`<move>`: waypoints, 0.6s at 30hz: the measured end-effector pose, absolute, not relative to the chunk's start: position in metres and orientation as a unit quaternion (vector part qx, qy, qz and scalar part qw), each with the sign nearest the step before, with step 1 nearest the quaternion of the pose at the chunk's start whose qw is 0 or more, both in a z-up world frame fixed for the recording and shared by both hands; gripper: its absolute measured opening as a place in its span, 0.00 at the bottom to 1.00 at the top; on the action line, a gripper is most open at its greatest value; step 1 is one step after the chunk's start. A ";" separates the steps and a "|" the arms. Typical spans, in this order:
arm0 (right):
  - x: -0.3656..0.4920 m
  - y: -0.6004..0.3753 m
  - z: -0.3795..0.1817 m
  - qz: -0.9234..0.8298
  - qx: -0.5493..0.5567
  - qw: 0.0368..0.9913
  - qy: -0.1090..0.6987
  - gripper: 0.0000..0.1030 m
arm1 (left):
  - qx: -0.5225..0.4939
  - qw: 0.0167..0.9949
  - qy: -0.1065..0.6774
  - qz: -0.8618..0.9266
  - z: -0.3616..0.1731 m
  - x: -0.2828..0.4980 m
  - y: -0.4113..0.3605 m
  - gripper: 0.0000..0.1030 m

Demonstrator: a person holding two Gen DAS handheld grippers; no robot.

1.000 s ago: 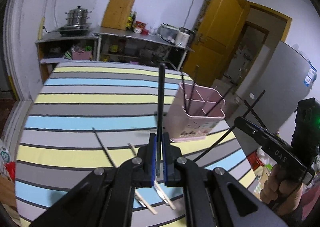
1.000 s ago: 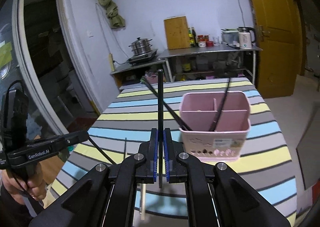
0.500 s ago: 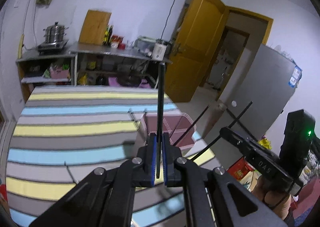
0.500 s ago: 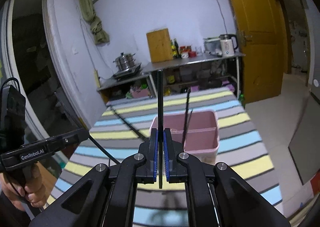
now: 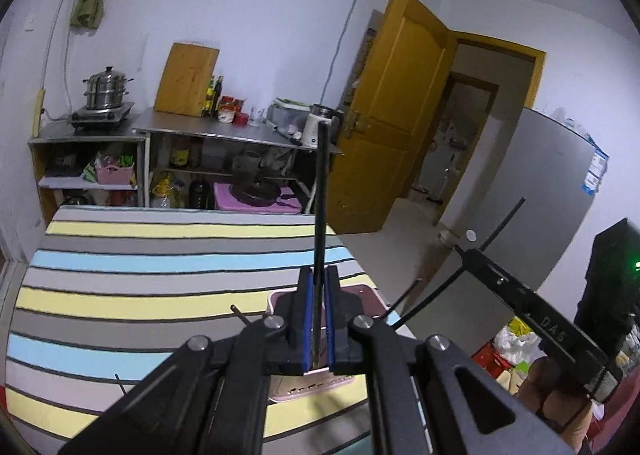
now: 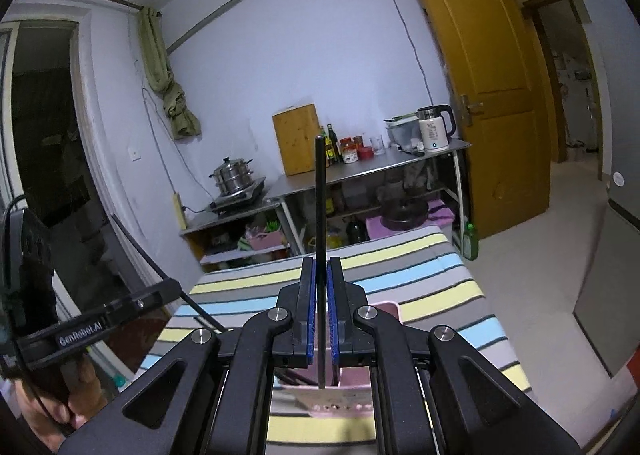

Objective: Organize utensils
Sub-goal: 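Lift both held chopsticks and carry them over the pink basket, then lower both chopsticks into the basket and open both tools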

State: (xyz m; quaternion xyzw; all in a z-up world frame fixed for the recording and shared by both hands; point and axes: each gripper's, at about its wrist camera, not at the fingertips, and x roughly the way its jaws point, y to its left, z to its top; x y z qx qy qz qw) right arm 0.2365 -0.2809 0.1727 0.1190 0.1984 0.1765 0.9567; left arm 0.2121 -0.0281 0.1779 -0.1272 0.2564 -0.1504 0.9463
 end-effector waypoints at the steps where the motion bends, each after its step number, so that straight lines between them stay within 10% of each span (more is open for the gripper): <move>1: 0.239 -0.280 0.170 0.177 0.120 0.957 0.199 0.05 | -0.130 0.946 0.258 -0.146 0.173 0.215 -0.030 0.06; 18: 0.267 -0.256 0.113 0.157 0.071 0.949 0.263 0.05 | -0.142 0.934 0.304 -0.123 0.116 0.232 -0.050 0.06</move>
